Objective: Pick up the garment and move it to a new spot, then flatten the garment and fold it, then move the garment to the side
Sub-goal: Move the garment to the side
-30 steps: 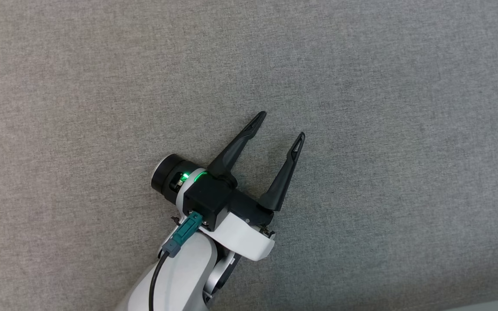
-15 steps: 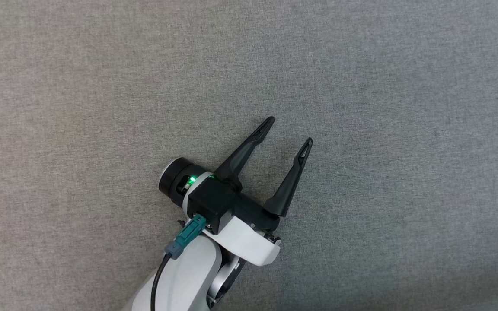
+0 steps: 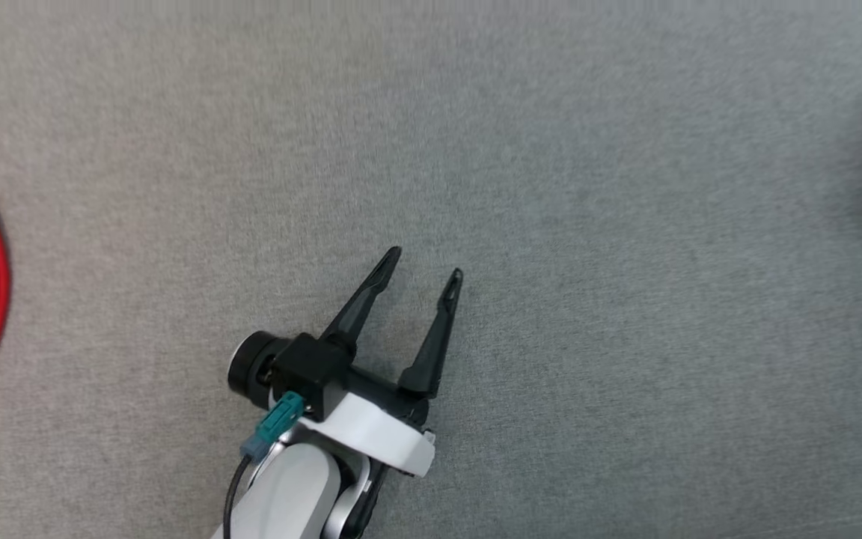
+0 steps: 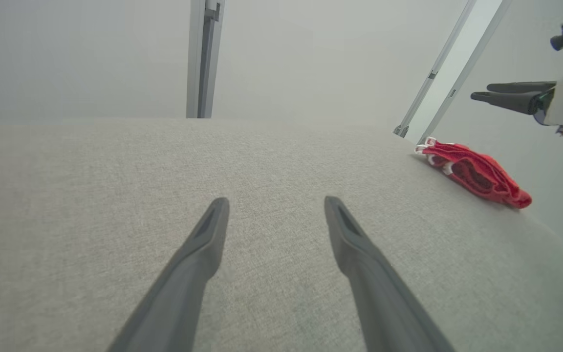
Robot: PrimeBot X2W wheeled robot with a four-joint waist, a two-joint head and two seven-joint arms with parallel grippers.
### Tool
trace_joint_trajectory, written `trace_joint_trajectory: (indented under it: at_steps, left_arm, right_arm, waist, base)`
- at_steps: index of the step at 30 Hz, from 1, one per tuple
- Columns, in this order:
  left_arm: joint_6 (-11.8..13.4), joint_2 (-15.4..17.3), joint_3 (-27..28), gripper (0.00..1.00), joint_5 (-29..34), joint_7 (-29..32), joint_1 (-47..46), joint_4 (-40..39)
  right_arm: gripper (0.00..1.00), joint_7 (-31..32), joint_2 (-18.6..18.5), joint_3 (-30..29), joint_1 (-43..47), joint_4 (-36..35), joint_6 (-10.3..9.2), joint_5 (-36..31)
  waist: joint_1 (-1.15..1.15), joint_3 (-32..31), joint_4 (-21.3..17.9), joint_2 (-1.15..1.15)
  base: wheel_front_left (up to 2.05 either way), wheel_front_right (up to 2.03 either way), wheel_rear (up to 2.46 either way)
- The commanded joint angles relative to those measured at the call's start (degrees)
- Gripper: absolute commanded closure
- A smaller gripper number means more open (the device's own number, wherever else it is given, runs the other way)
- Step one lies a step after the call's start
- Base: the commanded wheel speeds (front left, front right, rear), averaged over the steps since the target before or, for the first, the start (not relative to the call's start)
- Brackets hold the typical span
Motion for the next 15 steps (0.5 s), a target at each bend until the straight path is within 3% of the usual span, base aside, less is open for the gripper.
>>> trace_joint_trajectory:
  at_steps: [1, 9, 15]
  left_arm:
    - [0.09, 0.25, 0.69, 0.00, -0.28, 0.07, 0.98, -0.15]
    - [1.69, 0.29, 6.59, 0.00, -1.86, 0.07, 7.07, -2.27]
    - [2.43, 0.26, 11.99, 0.00, -2.25, 0.08, 11.25, -3.95]
  right_arm:
    - [0.00, -0.15, 0.38, -1.23, 0.64, -1.51, -0.04, -0.57]
    - [0.00, -0.16, 5.78, -14.99, 10.88, -15.48, -0.04, -5.51]
    - [0.00, -0.16, 11.90, -29.49, 23.40, -24.91, -0.03, -11.51]
  waist:
    - [0.00, -4.31, -0.51, 0.00]
    - [0.00, -13.95, 0.55, 0.00]
    - [0.00, -19.46, 2.35, 0.00]
  base:
    - [0.00, 0.00, 0.00]
    - [0.00, 0.00, 0.00]
    - [0.00, 0.00, 0.00]
